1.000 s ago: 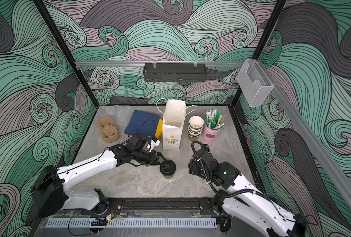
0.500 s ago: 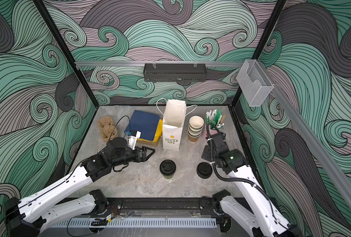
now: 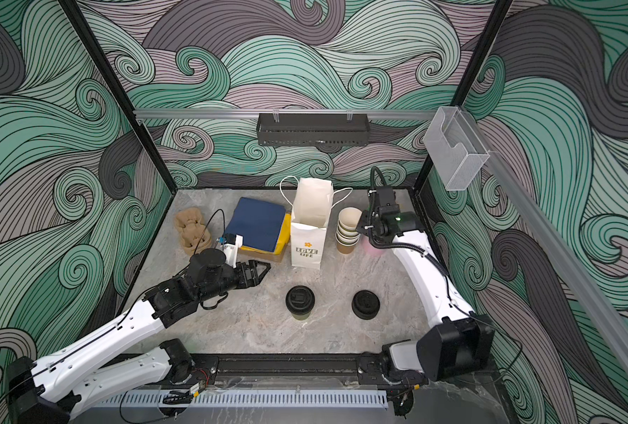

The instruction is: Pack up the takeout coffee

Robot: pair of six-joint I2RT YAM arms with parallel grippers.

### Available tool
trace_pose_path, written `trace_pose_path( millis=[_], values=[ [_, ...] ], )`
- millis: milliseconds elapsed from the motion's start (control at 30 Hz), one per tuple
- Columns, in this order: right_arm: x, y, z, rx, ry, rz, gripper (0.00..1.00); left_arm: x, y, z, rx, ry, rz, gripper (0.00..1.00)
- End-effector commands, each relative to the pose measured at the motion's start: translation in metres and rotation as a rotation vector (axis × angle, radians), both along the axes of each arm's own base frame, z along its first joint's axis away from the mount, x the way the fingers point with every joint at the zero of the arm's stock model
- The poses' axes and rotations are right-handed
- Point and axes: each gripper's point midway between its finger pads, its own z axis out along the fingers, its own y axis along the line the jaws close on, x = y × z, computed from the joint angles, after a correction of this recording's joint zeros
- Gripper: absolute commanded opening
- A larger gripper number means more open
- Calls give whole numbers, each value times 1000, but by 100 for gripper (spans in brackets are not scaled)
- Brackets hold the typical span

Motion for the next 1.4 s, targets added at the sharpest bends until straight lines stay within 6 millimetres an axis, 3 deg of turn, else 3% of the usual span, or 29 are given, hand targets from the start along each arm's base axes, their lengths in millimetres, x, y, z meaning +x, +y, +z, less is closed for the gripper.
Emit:
trace_pose_path(
  millis=[0,200,667,1000,1367],
  values=[
    [21,4,6,43,-44,-32,50,0,10,5,-4,-12,39,77],
    [36,5,-7,56,-27,-75,43,-2,15,7,-3,-22,55,77],
    [39,5,-19,45,-8,-75,20,0,15,7,-4,-20,60,77],
    [38,6,-15,50,-18,-70,5,0,15,6,-5,-19,62,77],
    [34,5,12,67,-79,-68,1,0,16,6,-4,-19,65,77]
  ],
)
